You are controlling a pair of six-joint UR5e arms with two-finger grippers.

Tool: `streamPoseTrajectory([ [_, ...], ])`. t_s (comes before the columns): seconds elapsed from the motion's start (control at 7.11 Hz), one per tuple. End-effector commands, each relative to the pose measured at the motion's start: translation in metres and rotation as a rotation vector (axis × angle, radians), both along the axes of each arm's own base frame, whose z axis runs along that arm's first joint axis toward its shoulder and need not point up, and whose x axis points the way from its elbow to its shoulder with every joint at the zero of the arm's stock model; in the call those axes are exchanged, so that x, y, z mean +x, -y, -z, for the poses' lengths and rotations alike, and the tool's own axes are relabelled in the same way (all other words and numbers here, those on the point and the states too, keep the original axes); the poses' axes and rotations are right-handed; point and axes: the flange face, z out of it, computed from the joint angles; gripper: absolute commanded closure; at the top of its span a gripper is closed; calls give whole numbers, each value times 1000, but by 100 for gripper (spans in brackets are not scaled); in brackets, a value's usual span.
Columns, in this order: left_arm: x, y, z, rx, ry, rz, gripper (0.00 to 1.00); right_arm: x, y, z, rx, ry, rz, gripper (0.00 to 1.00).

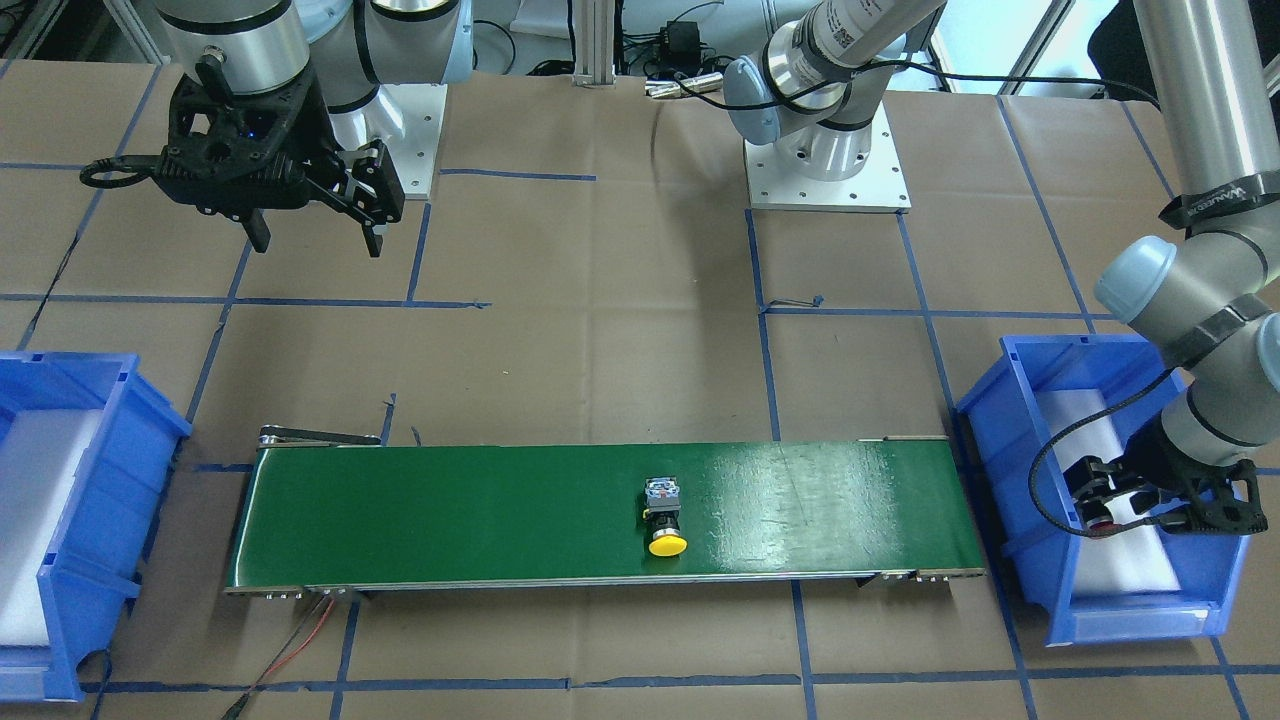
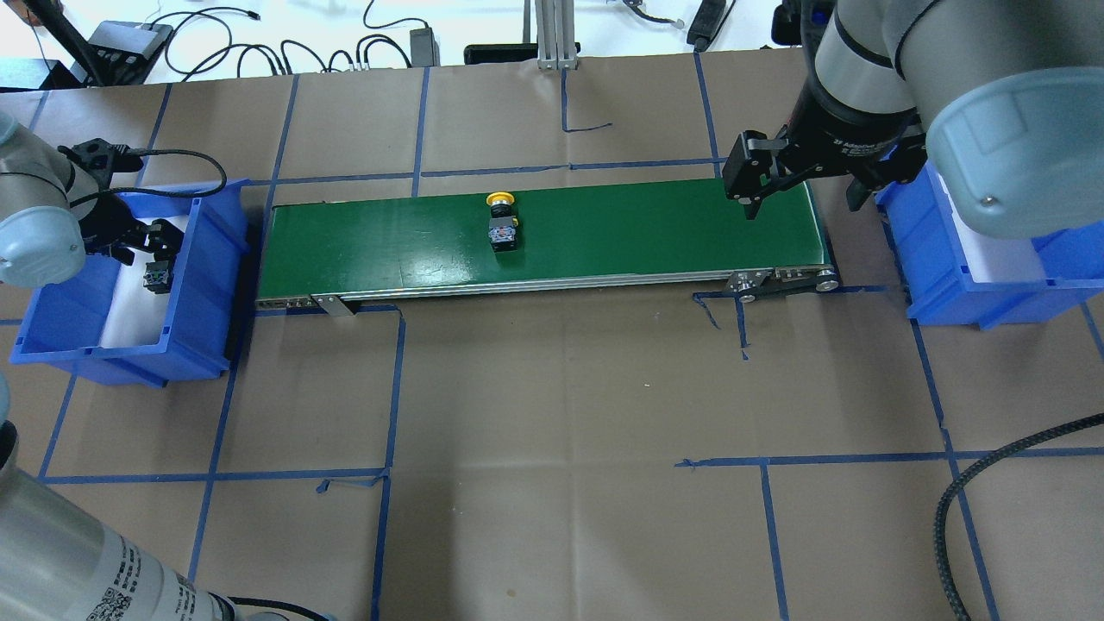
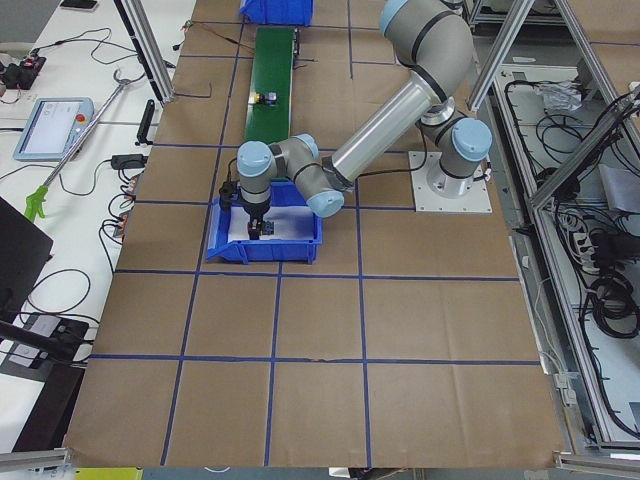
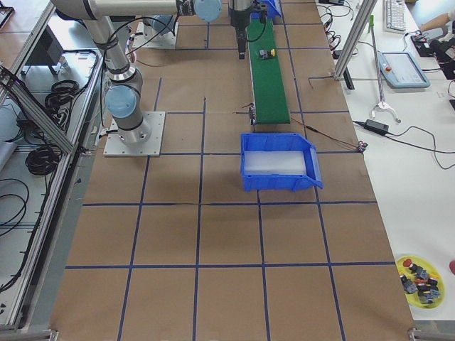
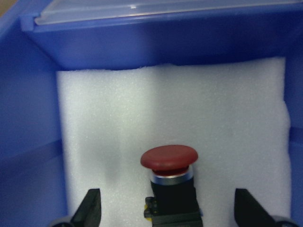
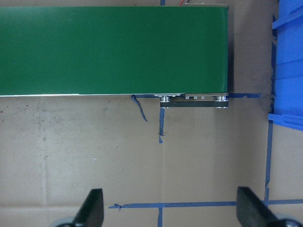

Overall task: Transport two buttons from left to right
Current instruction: 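Lower the left gripper and grasp the red-capped button in the bin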

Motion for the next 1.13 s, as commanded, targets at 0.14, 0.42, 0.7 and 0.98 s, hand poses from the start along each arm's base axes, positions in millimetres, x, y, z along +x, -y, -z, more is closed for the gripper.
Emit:
streamPoseTrajectory([
  [0.14, 2, -2, 3, 5, -3, -3, 51, 0, 0, 0, 0, 1, 0, 0],
  [0.42, 7, -2, -3, 0, 0, -7, 93, 0, 0, 1, 3, 1, 0, 0],
  [0.7, 6, 2, -34, -23, -19, -1, 95, 0, 0, -1, -3, 2, 6, 0],
  [0.98, 2, -3, -96, -5, -27, -2, 94, 0, 1, -1, -2, 1, 0, 0],
])
